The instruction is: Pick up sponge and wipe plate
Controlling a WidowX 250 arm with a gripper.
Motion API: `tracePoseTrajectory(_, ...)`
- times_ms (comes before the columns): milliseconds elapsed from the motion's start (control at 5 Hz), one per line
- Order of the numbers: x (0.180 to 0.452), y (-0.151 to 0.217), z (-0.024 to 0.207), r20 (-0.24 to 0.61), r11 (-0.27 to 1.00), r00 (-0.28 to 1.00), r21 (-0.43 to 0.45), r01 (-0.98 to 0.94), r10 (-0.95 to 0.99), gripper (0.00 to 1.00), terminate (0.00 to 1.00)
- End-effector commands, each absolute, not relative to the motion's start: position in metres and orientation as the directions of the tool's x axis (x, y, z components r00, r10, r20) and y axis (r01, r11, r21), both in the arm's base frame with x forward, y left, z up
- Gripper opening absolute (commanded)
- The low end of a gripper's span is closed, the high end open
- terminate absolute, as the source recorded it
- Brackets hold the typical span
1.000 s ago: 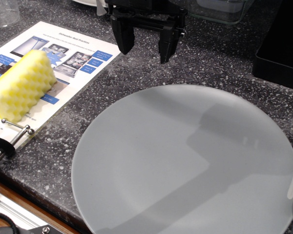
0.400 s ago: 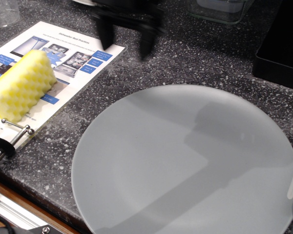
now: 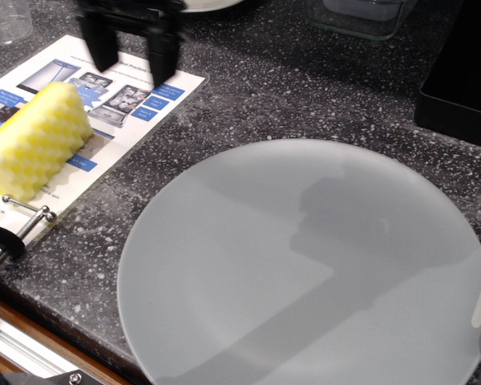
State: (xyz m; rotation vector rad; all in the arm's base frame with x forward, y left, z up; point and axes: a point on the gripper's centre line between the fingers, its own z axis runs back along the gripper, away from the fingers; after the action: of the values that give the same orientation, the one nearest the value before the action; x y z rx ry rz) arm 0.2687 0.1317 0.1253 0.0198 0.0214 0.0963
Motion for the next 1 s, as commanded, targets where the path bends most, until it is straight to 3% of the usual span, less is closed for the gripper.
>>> tracePoseTrajectory(0,0.262,0.179,0.141,0.063,0.993,0.994,0.073,-0.088,0.084,1.00,0.00)
tracePoseTrajectory(200,0.257,0.194,0.132,0.090,0.993,0.990,0.040,-0.112,0.108,1.00,0.00)
tracePoseTrajectory(800,0.244,0.216,0.085,0.078,0.989,0.992,0.103,-0.108,0.100,1.00,0.00)
